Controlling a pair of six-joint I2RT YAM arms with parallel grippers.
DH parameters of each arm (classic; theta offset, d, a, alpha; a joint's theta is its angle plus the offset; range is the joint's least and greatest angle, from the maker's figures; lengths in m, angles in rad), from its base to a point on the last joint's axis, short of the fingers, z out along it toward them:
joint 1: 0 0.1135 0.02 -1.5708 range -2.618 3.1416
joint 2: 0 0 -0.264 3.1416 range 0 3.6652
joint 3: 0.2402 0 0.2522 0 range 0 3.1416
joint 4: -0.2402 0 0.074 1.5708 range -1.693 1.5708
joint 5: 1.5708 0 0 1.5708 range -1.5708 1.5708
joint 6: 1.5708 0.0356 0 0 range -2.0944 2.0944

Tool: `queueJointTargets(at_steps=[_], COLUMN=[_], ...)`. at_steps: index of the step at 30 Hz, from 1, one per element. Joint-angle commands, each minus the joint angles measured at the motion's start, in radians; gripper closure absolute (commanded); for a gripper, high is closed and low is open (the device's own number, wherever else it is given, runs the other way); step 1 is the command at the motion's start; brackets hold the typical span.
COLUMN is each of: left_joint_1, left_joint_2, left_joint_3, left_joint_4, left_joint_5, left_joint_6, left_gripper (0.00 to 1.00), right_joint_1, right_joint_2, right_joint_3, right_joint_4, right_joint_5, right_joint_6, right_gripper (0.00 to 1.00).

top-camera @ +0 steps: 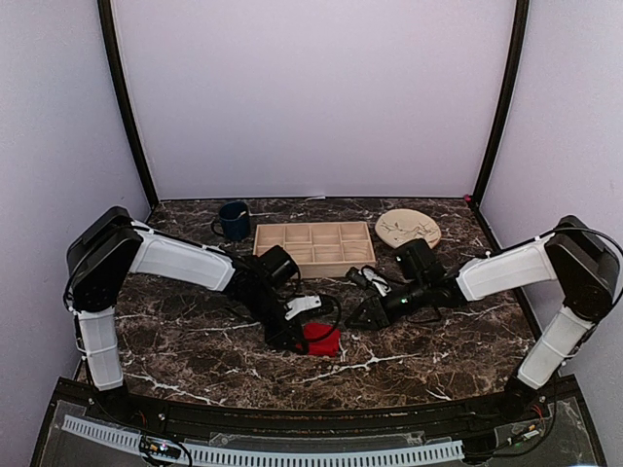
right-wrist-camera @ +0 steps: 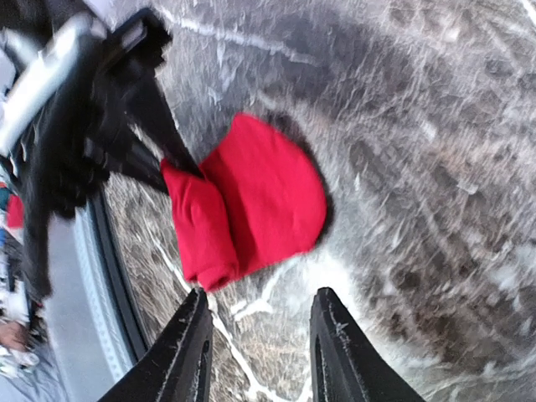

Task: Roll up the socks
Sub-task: Roll the sock at the center of the board.

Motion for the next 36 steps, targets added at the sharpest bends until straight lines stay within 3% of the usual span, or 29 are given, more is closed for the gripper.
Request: queueJointTargets(at_steps=[1,10,16,36], left_joint_1=[-0.002,0.007,0.014,0.029], left_joint_2=[0.055,0.1,0.125,0.164], left_joint_3=[0.019,0.074,0.1,0.136], left_joint_4=[-0.143,-0.21,-0.242,-0.278], left_joint_5=[-0.019,0.028,0.051,0.092], left_joint_6=[0.017,0.025,0.031,0.042], left_gripper=[0.89,0.89,0.89,0.89], right_joint_1=[0.059,0.197,0.271,0.348], right_joint_2=[-0.051,-0.132,-0.104,0.022], right_joint_3=[-0.049,-0.051,-0.01,0.091], right_joint_4=[0.0,-0.012,-0.057,-0.102], right_joint_5=[0.13,0.31,0.408,0.454], right_joint_6=[-0.076,-0.175,-0.243,-0.328], right_gripper=[0.62,0.6,0.6,0.58])
